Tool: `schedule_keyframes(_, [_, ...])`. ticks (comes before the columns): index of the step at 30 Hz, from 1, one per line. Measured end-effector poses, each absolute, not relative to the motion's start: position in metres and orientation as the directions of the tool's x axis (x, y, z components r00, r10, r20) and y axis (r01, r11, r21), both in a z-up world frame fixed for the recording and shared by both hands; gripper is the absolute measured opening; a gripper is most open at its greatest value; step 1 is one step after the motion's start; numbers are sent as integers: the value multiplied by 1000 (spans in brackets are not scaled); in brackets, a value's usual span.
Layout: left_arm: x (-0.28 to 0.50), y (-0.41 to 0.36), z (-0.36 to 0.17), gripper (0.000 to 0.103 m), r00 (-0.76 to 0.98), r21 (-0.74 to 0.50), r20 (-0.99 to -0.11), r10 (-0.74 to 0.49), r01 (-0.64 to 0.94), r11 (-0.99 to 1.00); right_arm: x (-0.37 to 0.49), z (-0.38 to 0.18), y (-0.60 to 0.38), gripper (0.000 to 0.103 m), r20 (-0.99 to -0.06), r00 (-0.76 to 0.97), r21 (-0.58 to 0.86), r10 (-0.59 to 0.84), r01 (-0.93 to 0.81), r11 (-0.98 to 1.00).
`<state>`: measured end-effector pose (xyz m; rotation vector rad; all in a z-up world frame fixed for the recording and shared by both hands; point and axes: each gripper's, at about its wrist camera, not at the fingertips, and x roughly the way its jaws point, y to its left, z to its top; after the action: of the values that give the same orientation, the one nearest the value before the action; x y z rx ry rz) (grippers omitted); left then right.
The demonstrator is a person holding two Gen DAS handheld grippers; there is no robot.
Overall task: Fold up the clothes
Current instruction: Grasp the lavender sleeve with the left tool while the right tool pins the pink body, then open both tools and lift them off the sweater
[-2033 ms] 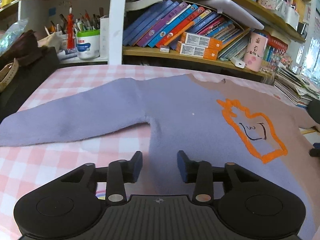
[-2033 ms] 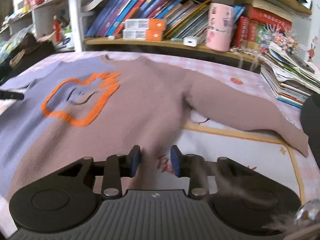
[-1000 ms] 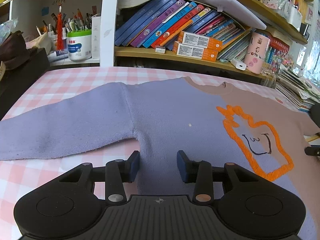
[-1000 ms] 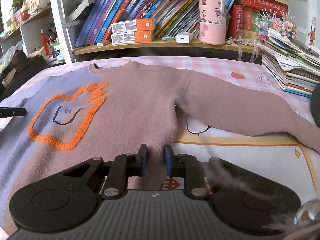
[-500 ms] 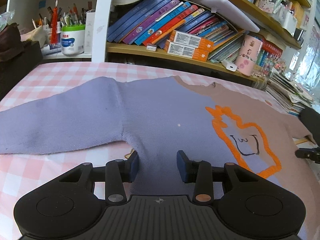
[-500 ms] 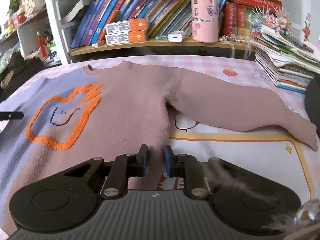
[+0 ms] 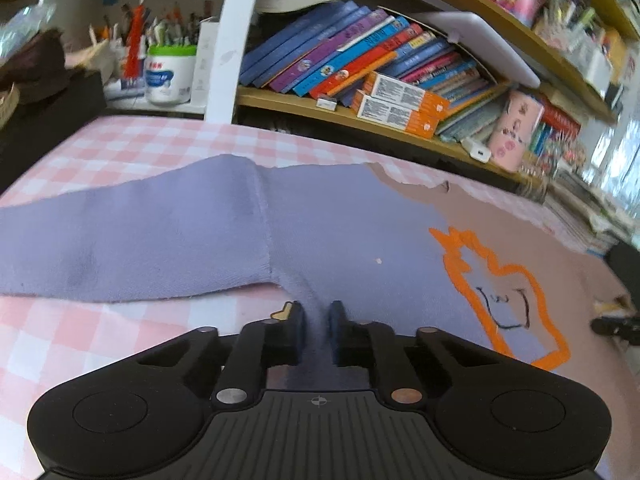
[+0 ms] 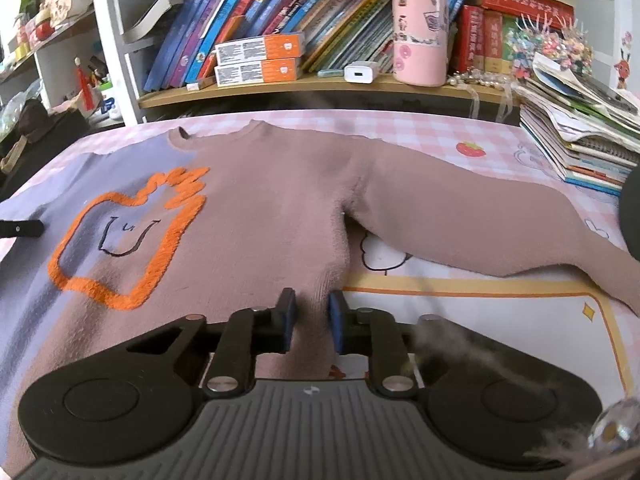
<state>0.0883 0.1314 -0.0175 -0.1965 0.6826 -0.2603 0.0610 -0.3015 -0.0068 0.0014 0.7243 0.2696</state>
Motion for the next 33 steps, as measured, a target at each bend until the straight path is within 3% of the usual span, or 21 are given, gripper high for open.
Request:
schedule_keyframes(13, [80,147,-16,8,751,-244,-601,-272,151,958,53,-8,-268,11,-641,726,37,250,-296,954])
schedule_keyframes(33, [94,143,-18,8,741,-264,-602,-297,166,950,48,-12,-267,9,-611,778,-54,145,-223,973])
